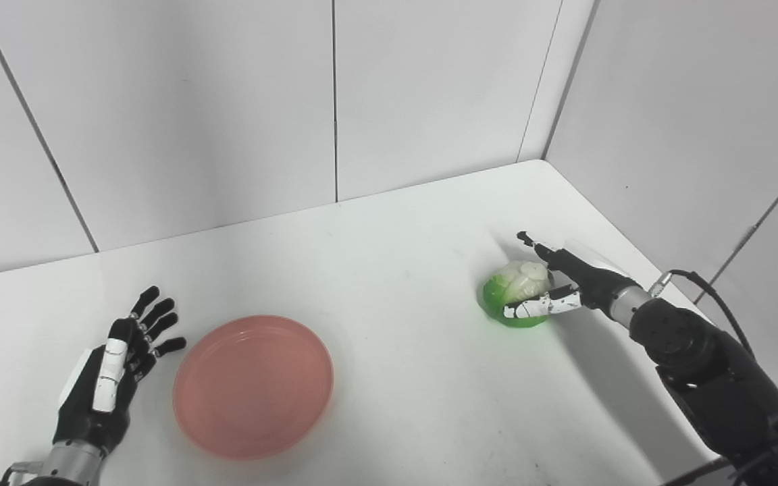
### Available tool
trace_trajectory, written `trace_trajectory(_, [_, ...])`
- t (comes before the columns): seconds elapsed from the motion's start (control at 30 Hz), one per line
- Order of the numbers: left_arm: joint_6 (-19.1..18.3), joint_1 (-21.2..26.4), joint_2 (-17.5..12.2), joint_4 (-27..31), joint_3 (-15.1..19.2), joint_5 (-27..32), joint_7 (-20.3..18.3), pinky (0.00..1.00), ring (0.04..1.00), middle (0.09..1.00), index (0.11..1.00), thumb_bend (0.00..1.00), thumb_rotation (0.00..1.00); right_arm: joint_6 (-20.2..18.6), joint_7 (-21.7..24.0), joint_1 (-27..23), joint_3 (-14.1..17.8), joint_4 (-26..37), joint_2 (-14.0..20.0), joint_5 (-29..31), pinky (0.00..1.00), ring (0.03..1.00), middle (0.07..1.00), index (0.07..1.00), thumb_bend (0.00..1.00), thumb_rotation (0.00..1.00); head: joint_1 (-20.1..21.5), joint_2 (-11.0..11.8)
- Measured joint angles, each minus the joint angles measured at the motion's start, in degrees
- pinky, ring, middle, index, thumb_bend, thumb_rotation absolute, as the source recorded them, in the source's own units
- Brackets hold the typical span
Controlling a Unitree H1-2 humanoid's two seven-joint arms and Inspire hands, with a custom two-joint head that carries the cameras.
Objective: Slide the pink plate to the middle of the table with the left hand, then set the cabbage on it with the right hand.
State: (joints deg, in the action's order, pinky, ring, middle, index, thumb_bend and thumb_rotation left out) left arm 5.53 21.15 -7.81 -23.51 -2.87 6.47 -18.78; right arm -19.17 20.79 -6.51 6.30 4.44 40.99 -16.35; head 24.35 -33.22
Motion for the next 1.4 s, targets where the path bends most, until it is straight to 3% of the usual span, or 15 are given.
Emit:
trace_trajectory(0.27, [-1.18, -0.02, -0.13, 0.81, 0.00, 0.00, 0.00, 0.92, 0.928, 0.929, 0.934, 0.86, 1.00, 0.36, -0.13, -1.29, -0.25, -2.00, -0.55, 1.56, 0.93, 0.978, 0.983, 0.974, 1.00, 0.40, -0.26, -0.61])
trace_trajectory(0.37, [-1.16, -0.02, -0.16, 0.65, 0.01, 0.00, 0.00, 0.91, 0.925, 0.928, 0.931, 0.86, 1.00, 2.56, -0.41, -1.52, -0.29, -3.43, -0.97, 2.29, 0.91, 0.942, 0.951, 0.944, 1.00, 0.38, -0.26, -0.62])
trace_trajectory(0.57, [-1.16, -0.02, -0.16, 0.54, 0.07, 0.00, 0.00, 0.90, 0.920, 0.927, 0.932, 0.85, 1.00, 5.38, -2.81, -2.07, 0.82, -5.09, -3.10, 4.41, 0.77, 0.784, 0.772, 0.768, 1.00, 0.13, -0.61, -0.35])
trace_trajectory(0.6, [-1.16, -0.02, -0.16, 0.54, 0.08, 0.00, 0.00, 0.90, 0.923, 0.929, 0.933, 0.86, 1.00, 6.08, -3.56, -2.16, 1.16, -5.42, -3.65, 4.83, 0.66, 0.668, 0.665, 0.668, 0.95, 0.04, -0.62, -0.35])
trace_trajectory(0.63, [-1.16, -0.02, -0.17, 0.56, 0.08, 0.00, 0.00, 0.90, 0.923, 0.930, 0.934, 0.86, 1.00, 6.88, -4.05, -2.29, 1.39, -5.86, -4.09, 5.39, 0.63, 0.638, 0.638, 0.643, 0.93, 0.03, -0.62, -0.35])
trace_trajectory(0.67, [-1.16, -0.02, -0.17, 0.55, 0.08, 0.00, 0.00, 0.91, 0.927, 0.934, 0.936, 0.85, 1.00, 7.70, -4.39, -2.52, 1.67, -6.42, -4.48, 5.87, 0.54, 0.541, 0.537, 0.533, 0.63, 0.04, -0.62, -0.35])
trace_trajectory(0.77, [-1.16, -0.02, -0.19, 0.57, 0.08, 0.00, -0.04, 0.92, 0.932, 0.938, 0.941, 0.84, 1.00, 10.01, -5.61, -3.47, 1.78, -8.57, -5.22, 7.12, 0.48, 0.470, 0.478, 0.504, 0.55, 0.01, -0.62, -0.35])
trace_trajectory(0.93, [-1.16, -0.03, -0.22, 0.79, 0.08, 0.01, -0.11, 0.91, 0.925, 0.930, 0.935, 0.85, 1.00, 12.73, -5.94, -4.38, 1.21, -10.38, -5.78, 7.84, 0.42, 0.419, 0.455, 0.499, 0.53, 0.00, -0.79, -0.44])
trace_trajectory(1.4, [-1.28, -0.06, -0.22, 0.62, 0.14, 0.01, -0.10, 0.90, 0.926, 0.932, 0.939, 0.86, 0.99, 13.88, -8.89, -5.00, -0.67, -10.71, -5.64, 5.67, 0.43, 0.428, 0.449, 0.505, 0.53, 0.00, -1.05, -0.70])
